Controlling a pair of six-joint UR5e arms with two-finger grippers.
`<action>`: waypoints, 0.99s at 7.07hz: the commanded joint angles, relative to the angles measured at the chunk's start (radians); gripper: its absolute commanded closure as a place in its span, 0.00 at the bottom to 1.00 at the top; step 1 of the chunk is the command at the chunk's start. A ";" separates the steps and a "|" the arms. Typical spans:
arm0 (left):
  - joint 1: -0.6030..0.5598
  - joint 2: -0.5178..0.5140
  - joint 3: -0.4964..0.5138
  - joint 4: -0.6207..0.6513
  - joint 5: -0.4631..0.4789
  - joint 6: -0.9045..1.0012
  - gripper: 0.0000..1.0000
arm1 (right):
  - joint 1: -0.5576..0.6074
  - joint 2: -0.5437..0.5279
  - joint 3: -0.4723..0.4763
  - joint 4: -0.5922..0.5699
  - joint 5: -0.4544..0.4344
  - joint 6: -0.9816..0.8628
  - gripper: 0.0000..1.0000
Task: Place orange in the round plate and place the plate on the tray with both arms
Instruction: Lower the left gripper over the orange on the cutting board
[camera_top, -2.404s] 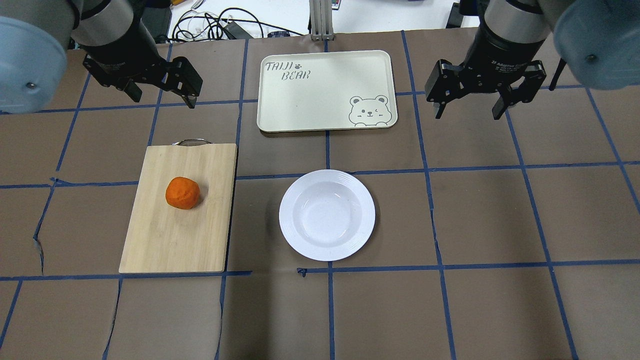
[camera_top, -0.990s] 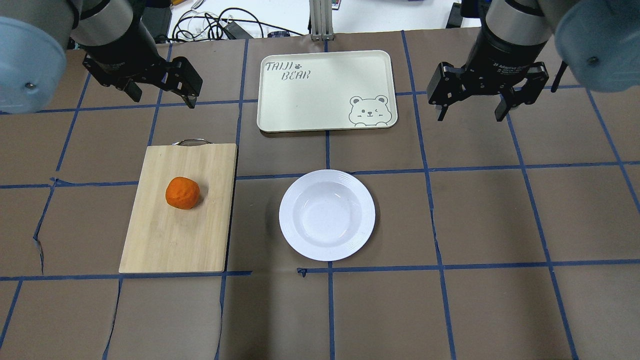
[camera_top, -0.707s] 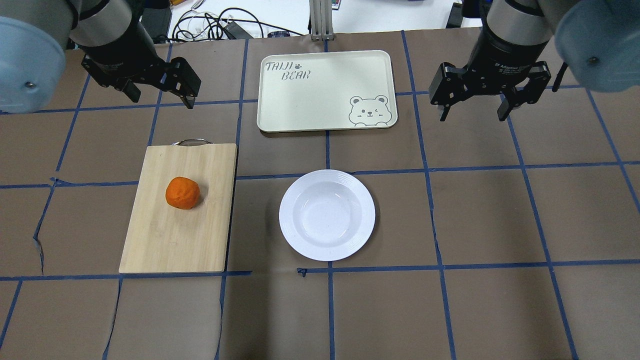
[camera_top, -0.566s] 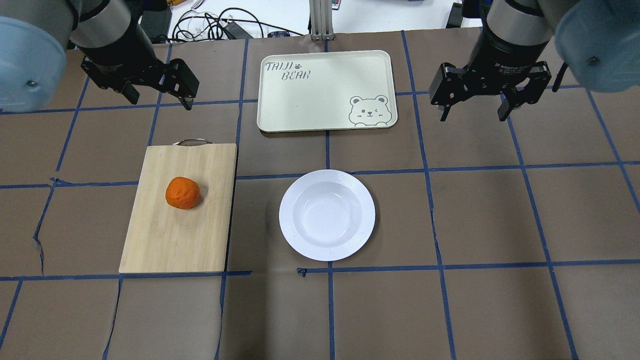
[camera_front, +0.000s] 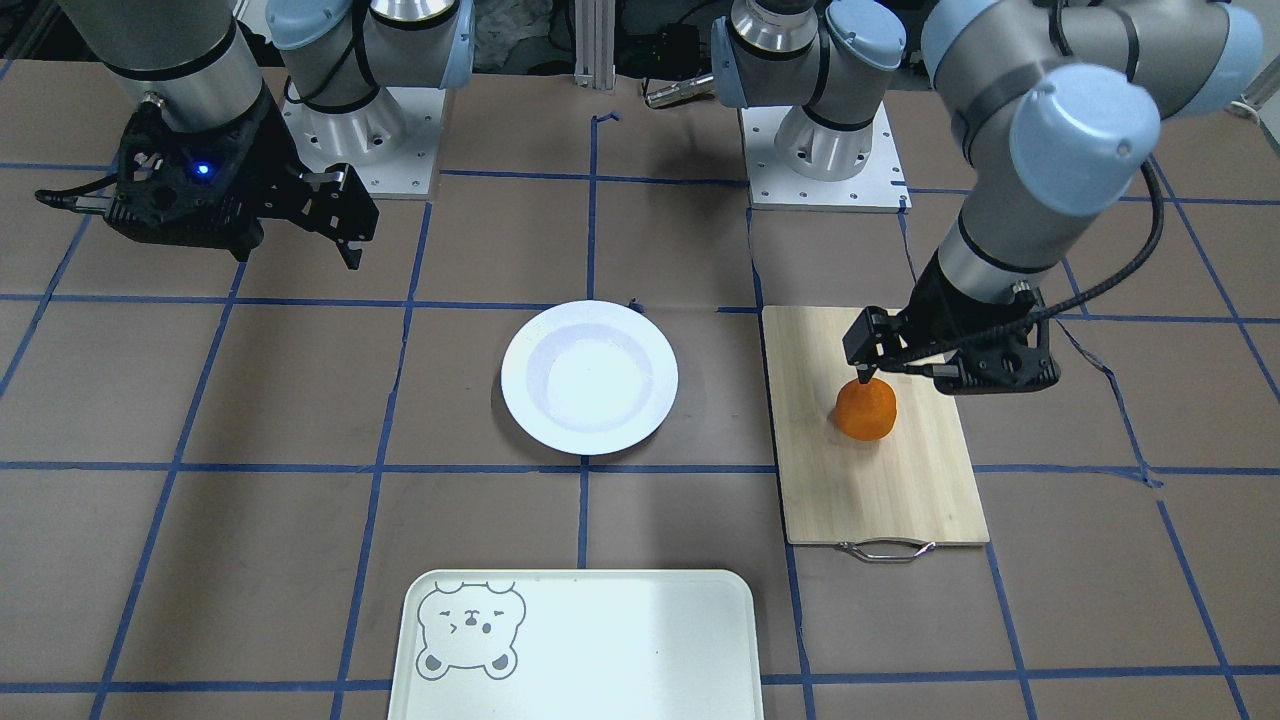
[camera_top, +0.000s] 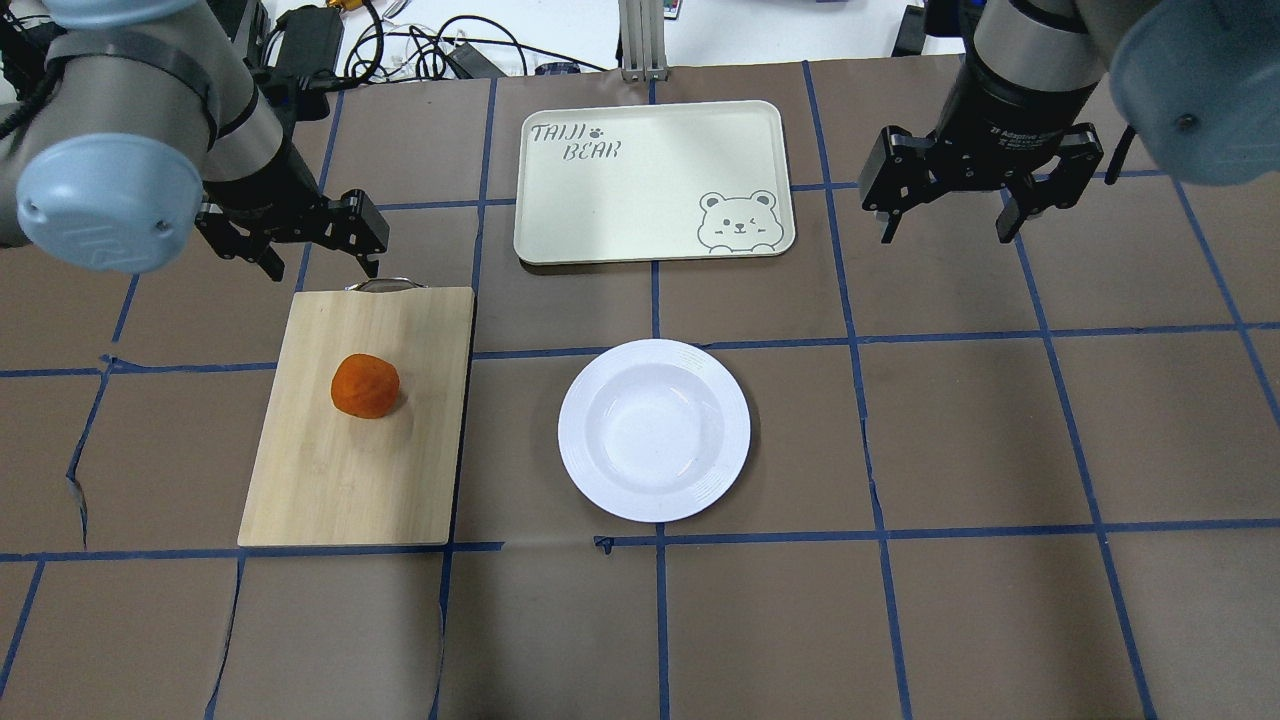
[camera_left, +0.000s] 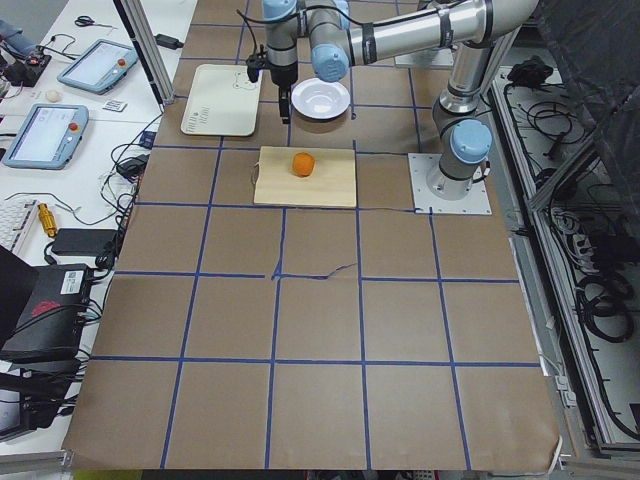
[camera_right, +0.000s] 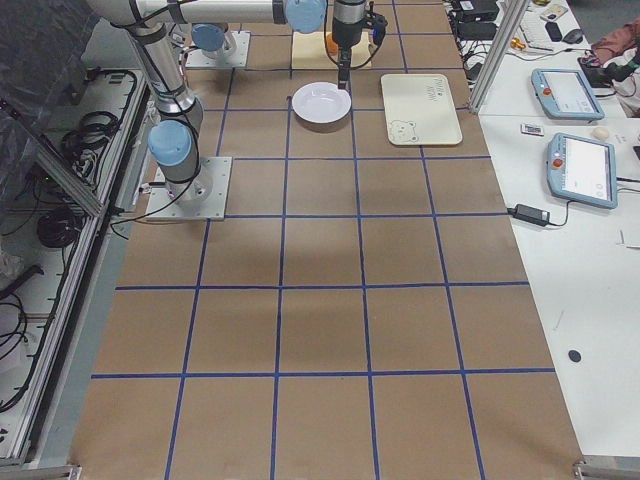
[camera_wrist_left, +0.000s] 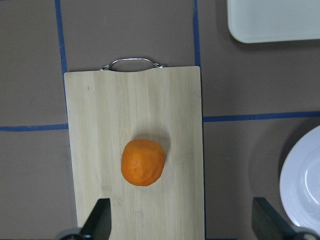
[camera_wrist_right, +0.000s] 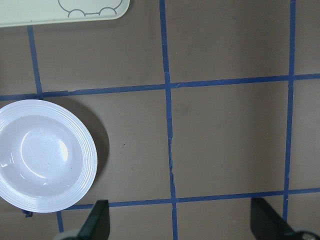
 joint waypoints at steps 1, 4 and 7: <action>0.032 -0.078 -0.143 0.151 -0.002 -0.005 0.00 | 0.000 0.000 0.000 0.000 0.000 0.000 0.00; 0.032 -0.148 -0.203 0.199 -0.002 0.049 0.02 | 0.000 0.000 0.000 0.000 0.000 0.000 0.00; 0.035 -0.152 -0.197 0.204 0.004 0.132 0.91 | 0.000 0.000 0.000 0.000 -0.002 0.000 0.00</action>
